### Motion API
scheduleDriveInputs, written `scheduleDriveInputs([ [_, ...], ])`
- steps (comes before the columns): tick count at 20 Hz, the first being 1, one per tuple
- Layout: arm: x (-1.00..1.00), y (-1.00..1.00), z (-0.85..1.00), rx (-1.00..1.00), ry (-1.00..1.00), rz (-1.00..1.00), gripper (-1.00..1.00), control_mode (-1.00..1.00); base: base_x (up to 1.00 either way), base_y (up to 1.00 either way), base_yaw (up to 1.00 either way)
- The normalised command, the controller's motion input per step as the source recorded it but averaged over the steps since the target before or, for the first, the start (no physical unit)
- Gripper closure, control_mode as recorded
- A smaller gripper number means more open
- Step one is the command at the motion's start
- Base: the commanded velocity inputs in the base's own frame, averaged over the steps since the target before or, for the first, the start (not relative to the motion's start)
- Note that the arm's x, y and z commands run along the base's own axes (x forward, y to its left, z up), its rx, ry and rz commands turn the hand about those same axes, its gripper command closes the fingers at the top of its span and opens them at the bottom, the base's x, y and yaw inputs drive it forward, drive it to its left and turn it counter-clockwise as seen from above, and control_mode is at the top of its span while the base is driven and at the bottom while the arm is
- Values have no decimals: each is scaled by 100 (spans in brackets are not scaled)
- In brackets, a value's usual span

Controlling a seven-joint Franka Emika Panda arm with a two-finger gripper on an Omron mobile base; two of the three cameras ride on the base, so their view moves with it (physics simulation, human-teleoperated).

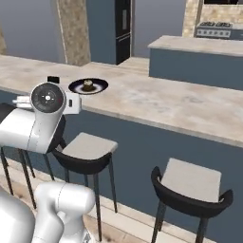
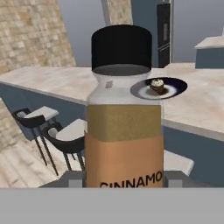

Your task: Take the cinnamon bottle from the cabinet and place it on the dining table, next to the plate with the cupcake. Then take the chocolate from the dining counter and place it on the cupcake plate.

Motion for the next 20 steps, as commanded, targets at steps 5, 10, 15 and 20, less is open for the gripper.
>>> scheduleDriveInputs([
  [5, 0, 0, 0, 0, 0, 0, 100, 100, 9, 100, -37],
  [10, 0, 0, 0, 0, 0, 0, 100, 100, 24, 100, -38],
  [15, 0, 0, 0, 0, 0, 0, 100, 100, 57, 92, -26],
  [20, 0, 0, 0, 0, 0, 0, 100, 100, 82, 40, -8],
])
